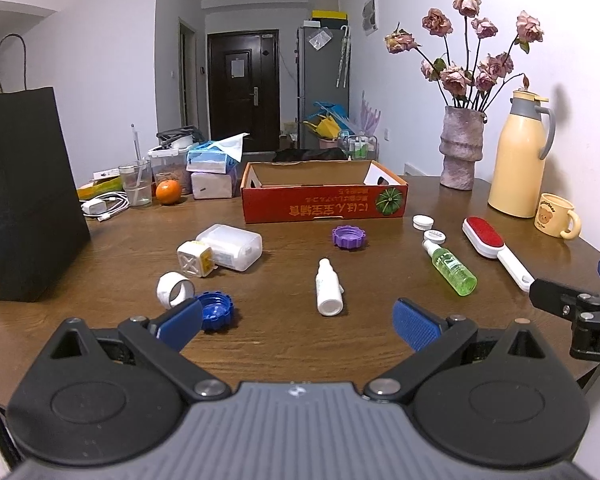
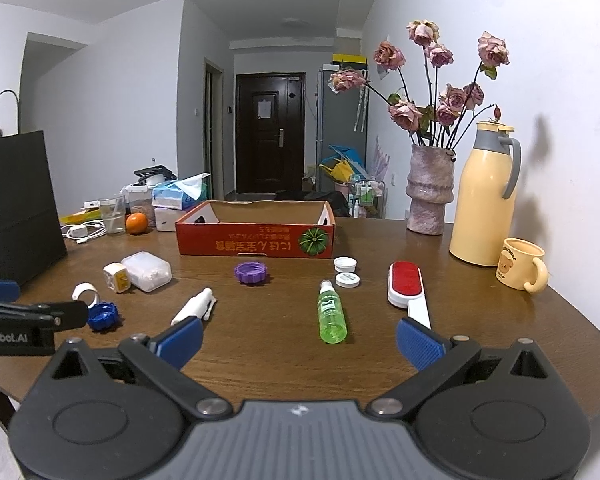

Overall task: Organize rigid objects
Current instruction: 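Move the left tool to the white spray bottle while the right tool approaches the green spray bottle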

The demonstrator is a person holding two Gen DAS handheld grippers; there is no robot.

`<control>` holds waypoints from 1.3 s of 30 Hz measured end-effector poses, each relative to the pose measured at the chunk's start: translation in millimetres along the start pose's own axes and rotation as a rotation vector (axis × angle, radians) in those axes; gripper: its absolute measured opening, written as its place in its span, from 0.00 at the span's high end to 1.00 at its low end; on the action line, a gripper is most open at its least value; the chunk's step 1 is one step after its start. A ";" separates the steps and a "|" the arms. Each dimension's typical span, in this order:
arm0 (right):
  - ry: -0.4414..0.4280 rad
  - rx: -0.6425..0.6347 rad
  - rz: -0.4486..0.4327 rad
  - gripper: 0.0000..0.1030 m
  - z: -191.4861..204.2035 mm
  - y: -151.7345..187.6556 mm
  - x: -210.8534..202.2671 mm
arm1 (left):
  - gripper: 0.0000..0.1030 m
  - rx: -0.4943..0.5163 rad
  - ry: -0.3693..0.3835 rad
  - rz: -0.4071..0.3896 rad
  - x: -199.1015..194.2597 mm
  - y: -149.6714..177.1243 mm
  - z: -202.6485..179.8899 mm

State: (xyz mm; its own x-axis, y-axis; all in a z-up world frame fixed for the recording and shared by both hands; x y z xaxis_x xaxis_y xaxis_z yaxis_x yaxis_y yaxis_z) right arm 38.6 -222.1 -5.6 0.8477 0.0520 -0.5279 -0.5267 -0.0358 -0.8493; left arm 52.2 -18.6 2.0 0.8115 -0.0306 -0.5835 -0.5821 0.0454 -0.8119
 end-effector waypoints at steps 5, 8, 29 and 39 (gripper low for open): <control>0.005 0.007 0.006 0.00 -5.7 -3.8 8.7 | 0.00 0.001 0.005 0.012 10.0 -6.8 -5.6; 0.008 0.012 0.014 0.00 -9.3 -6.0 16.1 | 0.00 0.003 0.006 0.020 16.5 -11.3 -8.6; -0.004 0.035 0.065 0.00 -25.9 -21.6 69.4 | 0.00 0.023 -0.008 0.089 69.0 -33.6 -21.2; -0.014 0.038 0.096 0.00 -35.2 -26.7 100.3 | 0.00 0.024 -0.003 0.132 102.2 -43.3 -28.7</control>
State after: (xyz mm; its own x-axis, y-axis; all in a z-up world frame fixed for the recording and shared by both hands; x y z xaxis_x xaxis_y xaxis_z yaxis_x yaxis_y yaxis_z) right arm 140.0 -251.0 -35.8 0.7926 0.0643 -0.6063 -0.6074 -0.0030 -0.7944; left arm 158.9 -52.4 -23.0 0.7278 -0.0202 -0.6855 -0.6828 0.0729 -0.7270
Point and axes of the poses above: each gripper's, at about its wrist camera, not at the fingertips, and x roughly the way its jaws point, z to its left, y to its underside, the point moved 3 cm from there along x, roughly the way its jaws point, and after that the axes turned 9 degrees about z, right-handed, at the moved point
